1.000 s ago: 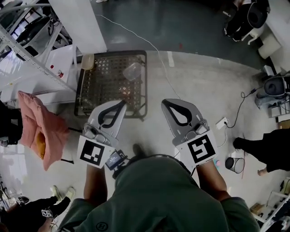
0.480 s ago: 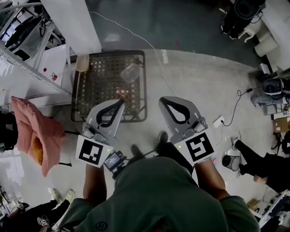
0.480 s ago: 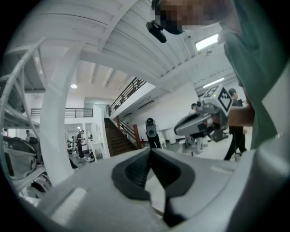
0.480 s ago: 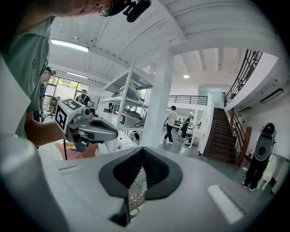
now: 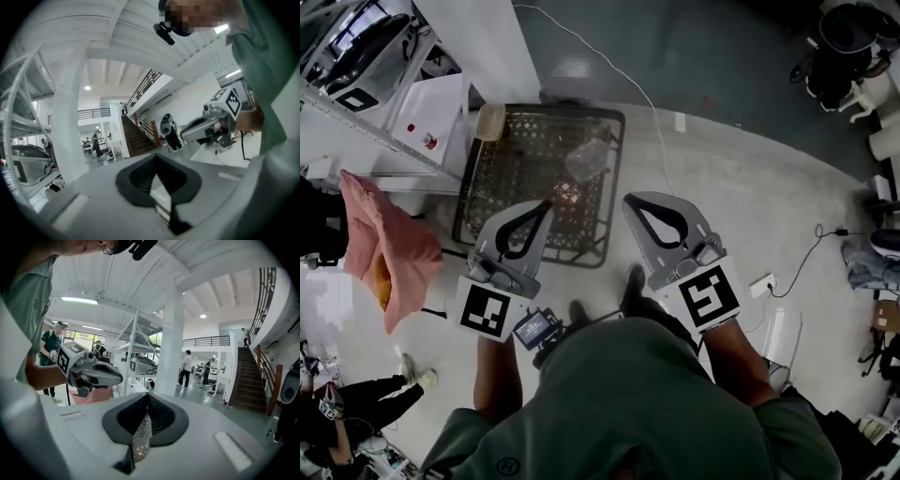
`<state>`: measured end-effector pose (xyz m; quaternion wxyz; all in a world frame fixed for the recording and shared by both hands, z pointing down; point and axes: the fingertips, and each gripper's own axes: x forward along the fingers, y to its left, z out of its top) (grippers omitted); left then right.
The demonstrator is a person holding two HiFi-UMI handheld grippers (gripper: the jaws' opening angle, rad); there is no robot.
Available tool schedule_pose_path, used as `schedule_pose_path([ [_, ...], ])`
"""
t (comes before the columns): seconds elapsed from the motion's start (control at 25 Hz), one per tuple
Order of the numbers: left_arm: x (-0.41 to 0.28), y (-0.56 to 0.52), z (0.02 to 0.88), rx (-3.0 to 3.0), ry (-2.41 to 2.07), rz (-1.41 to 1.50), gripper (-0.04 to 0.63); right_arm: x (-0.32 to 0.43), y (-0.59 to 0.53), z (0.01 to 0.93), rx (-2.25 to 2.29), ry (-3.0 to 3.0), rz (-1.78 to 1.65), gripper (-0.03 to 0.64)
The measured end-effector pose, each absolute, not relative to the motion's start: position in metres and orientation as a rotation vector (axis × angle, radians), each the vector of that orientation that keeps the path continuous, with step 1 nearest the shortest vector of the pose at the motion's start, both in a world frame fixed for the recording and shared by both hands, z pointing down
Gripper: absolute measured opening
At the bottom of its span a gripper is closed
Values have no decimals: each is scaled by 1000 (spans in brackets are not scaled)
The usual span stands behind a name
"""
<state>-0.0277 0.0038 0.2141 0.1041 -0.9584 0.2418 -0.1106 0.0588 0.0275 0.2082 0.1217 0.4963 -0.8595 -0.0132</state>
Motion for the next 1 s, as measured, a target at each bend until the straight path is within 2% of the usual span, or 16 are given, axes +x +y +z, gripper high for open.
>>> schedule_pose_path([
  [0.2, 8, -24, 215, -2813, 824, -344, 3, 92, -5, 214, 1344, -2573, -34, 6],
  [0.44, 18, -52, 214, -2774, 950, -383, 3, 110, -33, 222, 1245, -2634, -10, 6],
  [1.0, -23, -118, 238, -2827, 841, -376, 3, 78, -105, 238, 1362, -2546, 54, 6],
])
